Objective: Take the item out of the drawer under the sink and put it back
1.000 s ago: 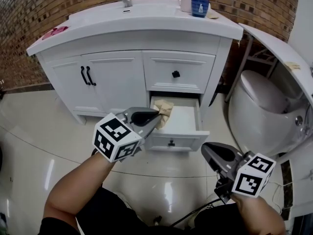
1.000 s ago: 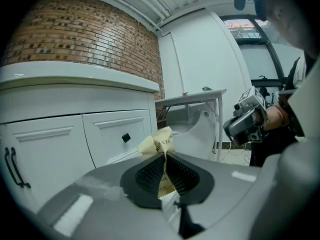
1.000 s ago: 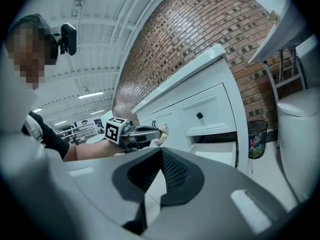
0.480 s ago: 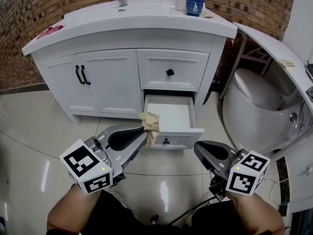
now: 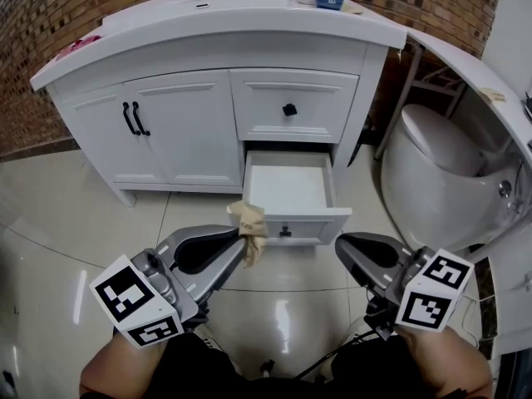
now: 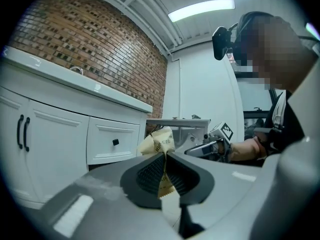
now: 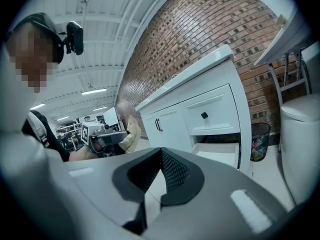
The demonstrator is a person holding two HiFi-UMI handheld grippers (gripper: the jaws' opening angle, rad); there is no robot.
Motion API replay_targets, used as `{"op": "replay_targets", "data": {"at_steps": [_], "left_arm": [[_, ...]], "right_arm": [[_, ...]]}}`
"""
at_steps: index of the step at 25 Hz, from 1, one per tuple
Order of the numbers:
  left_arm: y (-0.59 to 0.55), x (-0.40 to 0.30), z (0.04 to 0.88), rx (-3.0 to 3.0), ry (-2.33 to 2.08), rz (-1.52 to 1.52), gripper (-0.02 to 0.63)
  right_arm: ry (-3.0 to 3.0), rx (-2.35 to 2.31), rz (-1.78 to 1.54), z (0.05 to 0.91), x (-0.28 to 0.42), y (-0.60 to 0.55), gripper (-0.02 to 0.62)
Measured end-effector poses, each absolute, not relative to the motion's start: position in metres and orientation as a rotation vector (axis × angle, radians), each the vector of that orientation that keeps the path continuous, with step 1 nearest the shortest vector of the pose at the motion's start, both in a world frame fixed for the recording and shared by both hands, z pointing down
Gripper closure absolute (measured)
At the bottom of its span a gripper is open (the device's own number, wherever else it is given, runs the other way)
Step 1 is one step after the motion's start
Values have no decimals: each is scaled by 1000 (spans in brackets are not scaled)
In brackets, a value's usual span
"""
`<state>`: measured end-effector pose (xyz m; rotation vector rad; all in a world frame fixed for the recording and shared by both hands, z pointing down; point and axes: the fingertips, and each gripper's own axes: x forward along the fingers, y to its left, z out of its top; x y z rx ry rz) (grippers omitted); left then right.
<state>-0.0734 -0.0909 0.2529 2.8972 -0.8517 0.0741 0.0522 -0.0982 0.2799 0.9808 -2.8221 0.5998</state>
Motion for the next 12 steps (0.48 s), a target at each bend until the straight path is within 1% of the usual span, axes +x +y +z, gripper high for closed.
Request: {"op": "replay_targets", "data": {"at_steps": [12], "left_arm": [[-89,-73,256,2908,-837,101,588]], "right_arm": [[-2815,972,597,281,47,-97,592]]}}
